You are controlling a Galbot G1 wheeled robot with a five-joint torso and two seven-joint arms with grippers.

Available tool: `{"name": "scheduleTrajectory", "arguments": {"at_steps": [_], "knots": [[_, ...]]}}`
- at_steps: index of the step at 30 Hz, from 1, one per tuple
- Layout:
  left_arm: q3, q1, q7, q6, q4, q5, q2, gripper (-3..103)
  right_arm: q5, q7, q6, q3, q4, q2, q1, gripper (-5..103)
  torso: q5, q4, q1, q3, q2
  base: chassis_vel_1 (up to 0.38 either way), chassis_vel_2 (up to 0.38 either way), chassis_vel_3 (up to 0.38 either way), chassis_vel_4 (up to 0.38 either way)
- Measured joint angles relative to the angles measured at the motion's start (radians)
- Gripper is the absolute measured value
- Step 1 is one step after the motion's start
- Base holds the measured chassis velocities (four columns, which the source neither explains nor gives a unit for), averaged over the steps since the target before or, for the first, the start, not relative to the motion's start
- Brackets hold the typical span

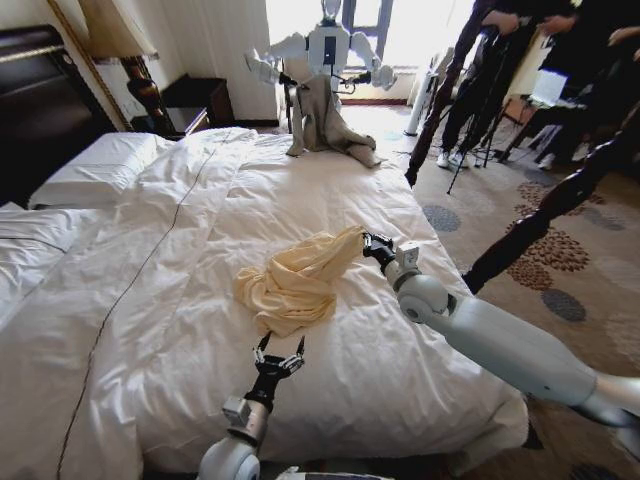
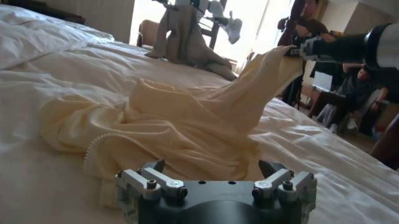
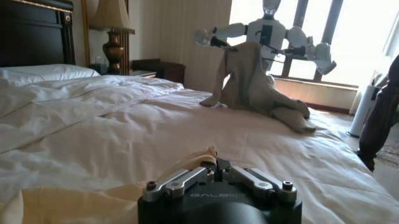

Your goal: Pick up the clothes from the bed and hang them on the clothes hanger.

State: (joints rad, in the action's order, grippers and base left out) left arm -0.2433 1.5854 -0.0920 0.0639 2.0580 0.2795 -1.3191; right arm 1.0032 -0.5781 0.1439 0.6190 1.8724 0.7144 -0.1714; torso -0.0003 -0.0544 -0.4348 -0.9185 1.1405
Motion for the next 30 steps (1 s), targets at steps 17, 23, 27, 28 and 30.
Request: {"name": "scheduleTrajectory", "arguments": {"at_steps": [17,23,27,28,30], "knots": [[0.212,-0.248,-0.082,-0.028,-0.185,0.03,0.062,100,-0.053,0.011,-0.003,0.034,-0.163,0.198,0.04,0,-0.0003,0.0003,0.0,0.0,0.0,0.0,0.0,0.0,0.0],[0.276,-0.343,-0.161,-0.051,-0.232,0.08,0.057,100,-0.061,0.008,-0.003,0.009,-0.16,0.178,0.013,0,0.0001,0.0001,0.0,0.0,0.0,0.0,0.0,0.0,0.0],[0.289,-0.392,-0.176,-0.057,-0.252,0.096,0.054,100,-0.064,0.008,-0.003,0.007,-0.151,0.161,0.002,0,0.0001,-0.0001,0.0,0.0,0.0,0.0,0.0,0.0,0.0],[0.294,-0.414,-0.182,-0.057,-0.267,0.098,0.051,100,-0.064,0.008,-0.003,0.007,-0.147,0.154,-0.001,0,0.0,-0.0001,0.0,0.0,0.0,0.0,0.0,0.0,0.0],[0.303,-0.461,-0.189,-0.057,-0.299,0.1,0.046,100,-0.064,0.006,-0.003,0.007,-0.142,0.146,-0.005,0,0.0001,-0.0002,0.0,0.0,0.0,0.0,0.0,0.0,0.0]]}}
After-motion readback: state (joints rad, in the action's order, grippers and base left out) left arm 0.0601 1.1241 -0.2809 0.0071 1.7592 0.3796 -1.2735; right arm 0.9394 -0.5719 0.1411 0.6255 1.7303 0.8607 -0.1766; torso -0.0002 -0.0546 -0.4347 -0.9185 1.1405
